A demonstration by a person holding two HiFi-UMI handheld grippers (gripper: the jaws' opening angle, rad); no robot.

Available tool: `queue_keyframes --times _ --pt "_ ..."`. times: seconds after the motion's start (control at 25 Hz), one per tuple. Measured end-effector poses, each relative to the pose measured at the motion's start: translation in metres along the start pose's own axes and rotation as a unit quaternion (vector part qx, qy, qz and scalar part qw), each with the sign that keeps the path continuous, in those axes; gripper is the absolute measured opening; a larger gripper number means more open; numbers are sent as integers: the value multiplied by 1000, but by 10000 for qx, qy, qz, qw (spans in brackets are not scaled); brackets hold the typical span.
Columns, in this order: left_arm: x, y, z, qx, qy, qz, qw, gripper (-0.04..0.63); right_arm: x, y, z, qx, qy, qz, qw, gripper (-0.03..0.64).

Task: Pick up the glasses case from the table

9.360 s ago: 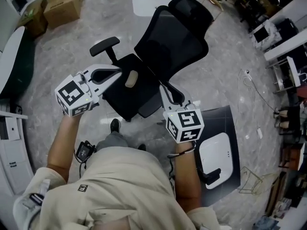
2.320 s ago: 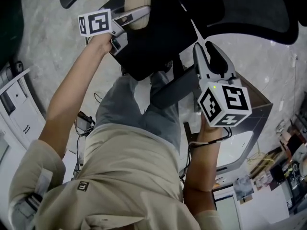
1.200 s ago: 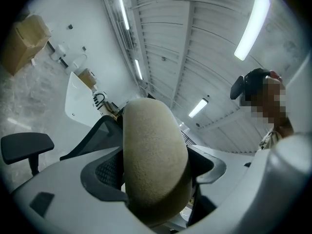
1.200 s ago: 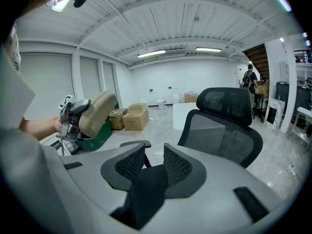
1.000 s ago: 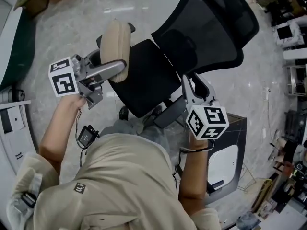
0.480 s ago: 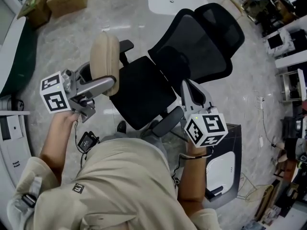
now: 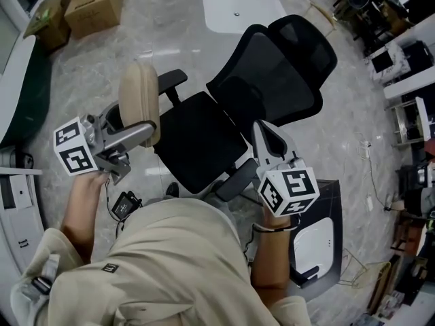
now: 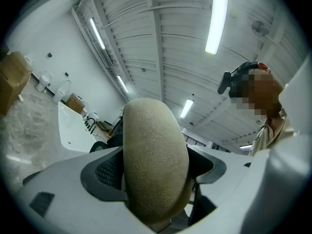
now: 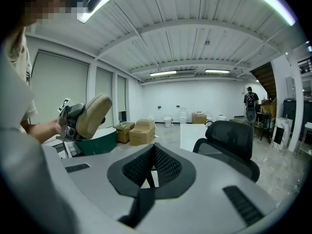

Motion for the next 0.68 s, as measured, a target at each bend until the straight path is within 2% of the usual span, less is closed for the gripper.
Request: queue_keyframes --times 0.68 --pt "17 -2 -5 96 75 -71 9999 405 3 -3 3 160 -116 80 9998 21"
Point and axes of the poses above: the fingertips, and each gripper's own axes: z forward along the fingers, x to its left, y out of its top, the point moved 2 cm from there along -z, backward along the fingers, and after that the axes turned 4 degrees about -z, right-handed, at the moved point
